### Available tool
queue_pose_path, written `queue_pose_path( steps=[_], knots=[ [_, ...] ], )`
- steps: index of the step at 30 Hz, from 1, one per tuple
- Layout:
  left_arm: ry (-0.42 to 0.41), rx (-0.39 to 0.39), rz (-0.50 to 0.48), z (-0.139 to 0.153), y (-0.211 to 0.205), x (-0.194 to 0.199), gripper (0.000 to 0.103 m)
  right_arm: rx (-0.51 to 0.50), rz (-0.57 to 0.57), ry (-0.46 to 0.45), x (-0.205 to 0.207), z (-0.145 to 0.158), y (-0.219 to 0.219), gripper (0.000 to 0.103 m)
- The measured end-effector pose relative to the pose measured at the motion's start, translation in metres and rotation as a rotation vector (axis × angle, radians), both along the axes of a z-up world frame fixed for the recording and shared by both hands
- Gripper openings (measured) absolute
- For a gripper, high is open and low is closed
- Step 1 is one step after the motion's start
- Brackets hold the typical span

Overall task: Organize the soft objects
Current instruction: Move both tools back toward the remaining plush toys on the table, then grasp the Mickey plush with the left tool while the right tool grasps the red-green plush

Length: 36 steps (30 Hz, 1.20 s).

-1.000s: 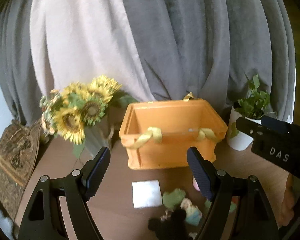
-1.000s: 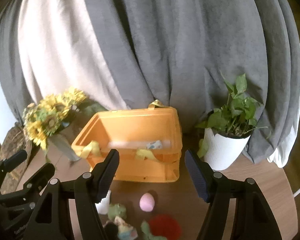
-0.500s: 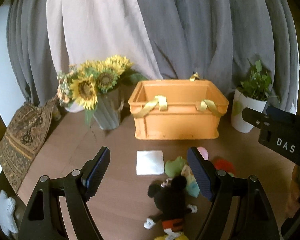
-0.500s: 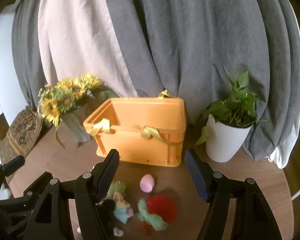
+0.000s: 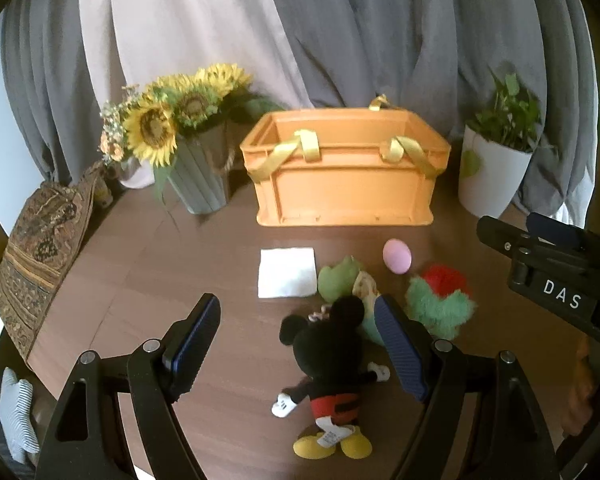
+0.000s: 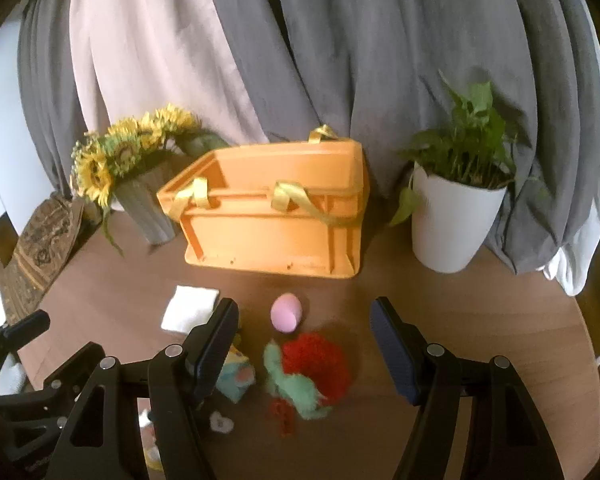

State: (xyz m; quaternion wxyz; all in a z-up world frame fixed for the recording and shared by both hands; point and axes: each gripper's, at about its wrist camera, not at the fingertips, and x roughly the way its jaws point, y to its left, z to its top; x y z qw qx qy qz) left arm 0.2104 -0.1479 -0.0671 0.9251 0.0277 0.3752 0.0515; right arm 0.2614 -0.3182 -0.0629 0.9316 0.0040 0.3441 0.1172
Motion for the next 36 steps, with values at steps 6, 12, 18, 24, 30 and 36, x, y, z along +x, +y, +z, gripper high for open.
queue_pose_path(
  steps=[6, 12, 18, 24, 30, 36],
  knots=[
    [0.059, -0.006, -0.011, -0.018, -0.004, 0.003, 0.079, 0.001, 0.009, 0.054, 0.003, -0.02, -0.002, 0.069],
    [0.132, -0.012, -0.016, -0.039, -0.007, 0.009, 0.079, -0.014, 0.024, 0.105, 0.006, -0.04, -0.003, 0.069],
    [0.203, -0.047, -0.019, -0.058, -0.007, 0.018, 0.079, -0.014, 0.026, 0.164, 0.012, -0.061, -0.004, 0.069],
    [0.256, -0.055, -0.013, -0.078, -0.01, 0.027, 0.079, -0.032, 0.029, 0.213, 0.021, -0.079, -0.005, 0.069],
    [0.312, -0.083, -0.007, -0.1, -0.01, 0.037, 0.079, -0.05, 0.036, 0.247, 0.032, -0.094, -0.005, 0.069],
    [0.342, -0.087, 0.005, -0.118, -0.008, 0.043, 0.079, -0.06, 0.057, 0.276, 0.044, -0.109, -0.001, 0.069]
  ],
)
